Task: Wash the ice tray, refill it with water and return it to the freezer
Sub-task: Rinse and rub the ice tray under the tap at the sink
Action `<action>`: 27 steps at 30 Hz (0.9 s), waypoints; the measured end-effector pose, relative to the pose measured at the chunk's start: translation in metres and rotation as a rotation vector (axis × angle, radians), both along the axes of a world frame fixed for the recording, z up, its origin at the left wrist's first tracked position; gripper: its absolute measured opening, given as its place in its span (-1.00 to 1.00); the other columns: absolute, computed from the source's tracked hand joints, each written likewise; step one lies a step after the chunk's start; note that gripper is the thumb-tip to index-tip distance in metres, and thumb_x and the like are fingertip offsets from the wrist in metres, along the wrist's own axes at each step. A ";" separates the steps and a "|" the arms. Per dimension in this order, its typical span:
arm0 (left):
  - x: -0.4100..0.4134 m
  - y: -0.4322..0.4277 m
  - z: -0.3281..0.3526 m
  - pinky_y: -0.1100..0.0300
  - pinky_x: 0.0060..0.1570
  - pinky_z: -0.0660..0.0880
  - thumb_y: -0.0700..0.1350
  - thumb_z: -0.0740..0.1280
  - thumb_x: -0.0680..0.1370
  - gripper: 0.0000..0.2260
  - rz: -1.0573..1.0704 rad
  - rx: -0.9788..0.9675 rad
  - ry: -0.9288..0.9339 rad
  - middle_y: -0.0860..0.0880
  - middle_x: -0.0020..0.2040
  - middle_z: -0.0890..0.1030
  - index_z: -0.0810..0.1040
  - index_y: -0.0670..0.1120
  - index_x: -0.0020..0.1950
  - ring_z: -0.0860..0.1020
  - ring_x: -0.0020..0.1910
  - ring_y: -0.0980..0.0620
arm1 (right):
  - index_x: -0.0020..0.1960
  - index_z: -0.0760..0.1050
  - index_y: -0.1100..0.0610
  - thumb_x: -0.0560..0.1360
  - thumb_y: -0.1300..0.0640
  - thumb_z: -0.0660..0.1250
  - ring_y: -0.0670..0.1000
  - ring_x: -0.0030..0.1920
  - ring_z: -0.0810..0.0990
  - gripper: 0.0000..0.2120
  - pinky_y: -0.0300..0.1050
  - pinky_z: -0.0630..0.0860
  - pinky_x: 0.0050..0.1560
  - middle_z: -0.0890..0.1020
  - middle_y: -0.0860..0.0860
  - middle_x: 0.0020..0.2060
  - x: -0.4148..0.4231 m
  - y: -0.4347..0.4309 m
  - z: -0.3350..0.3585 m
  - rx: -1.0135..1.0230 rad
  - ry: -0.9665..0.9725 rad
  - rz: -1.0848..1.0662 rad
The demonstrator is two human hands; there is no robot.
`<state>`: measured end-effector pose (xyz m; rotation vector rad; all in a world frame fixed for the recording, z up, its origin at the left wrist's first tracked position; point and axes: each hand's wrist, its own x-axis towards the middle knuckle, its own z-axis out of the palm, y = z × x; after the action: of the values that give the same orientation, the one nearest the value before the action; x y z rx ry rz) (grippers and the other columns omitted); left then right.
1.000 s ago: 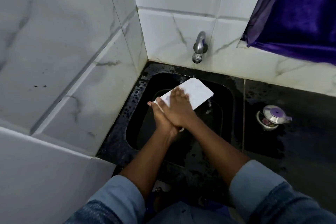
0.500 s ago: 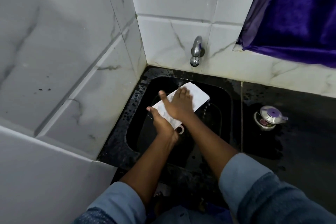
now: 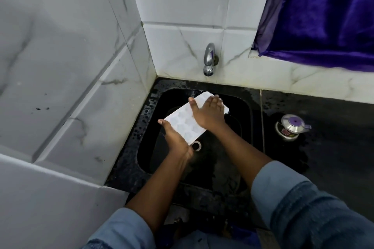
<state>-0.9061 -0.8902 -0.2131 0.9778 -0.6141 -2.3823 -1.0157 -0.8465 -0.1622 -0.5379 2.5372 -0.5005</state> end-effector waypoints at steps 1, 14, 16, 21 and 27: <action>-0.001 0.000 0.000 -0.31 0.44 0.47 0.64 0.08 0.47 -0.04 -0.011 -0.006 -0.032 -0.25 0.36 0.65 0.55 -0.10 0.50 0.64 0.33 -0.31 | 0.67 -0.27 0.32 0.53 -0.58 -0.21 0.21 0.69 -0.26 0.12 0.18 -0.28 0.66 -0.24 0.26 0.68 0.002 0.001 0.001 0.007 -0.014 -0.002; 0.005 0.003 0.025 -0.18 0.44 0.48 0.66 0.04 0.44 0.04 -0.111 -0.008 -0.023 -0.24 0.46 0.57 0.47 -0.12 0.57 0.56 0.44 -0.26 | 0.68 -0.28 0.29 0.53 -0.56 -0.22 0.18 0.68 -0.30 0.09 0.12 -0.31 0.65 -0.26 0.22 0.68 0.045 0.010 0.003 -0.036 0.052 0.232; 0.006 0.002 0.029 -0.16 0.41 0.46 0.67 0.09 0.40 0.07 -0.115 -0.030 0.019 -0.22 0.49 0.55 0.46 -0.16 0.56 0.53 0.46 -0.20 | 0.68 -0.28 0.27 0.57 -0.52 -0.19 0.16 0.68 -0.32 0.04 0.08 -0.35 0.64 -0.27 0.21 0.68 0.061 0.014 0.002 -0.052 0.081 0.342; 0.006 0.000 0.014 -0.32 0.45 0.45 0.68 0.20 0.36 0.05 -0.105 -0.007 -0.043 -0.28 0.39 0.62 0.52 -0.11 0.53 0.62 0.35 -0.33 | 0.68 -0.28 0.30 0.56 -0.55 -0.21 0.16 0.68 -0.31 0.07 0.15 -0.31 0.65 -0.25 0.23 0.68 0.015 0.008 0.013 -0.015 0.020 0.075; 0.002 0.009 0.047 -0.18 0.67 0.11 0.70 0.08 0.39 0.18 -0.084 -0.031 -0.005 -0.30 0.66 0.26 0.21 -0.18 0.70 0.27 0.66 -0.21 | 0.69 -0.26 0.26 0.55 -0.55 -0.25 0.14 0.69 -0.29 0.06 0.13 -0.33 0.65 -0.23 0.19 0.69 0.052 0.002 0.008 -0.022 0.063 0.332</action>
<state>-0.9037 -0.8809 -0.1661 0.9629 -0.7049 -2.4366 -0.9640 -0.8441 -0.1543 -0.9744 2.4331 -0.3937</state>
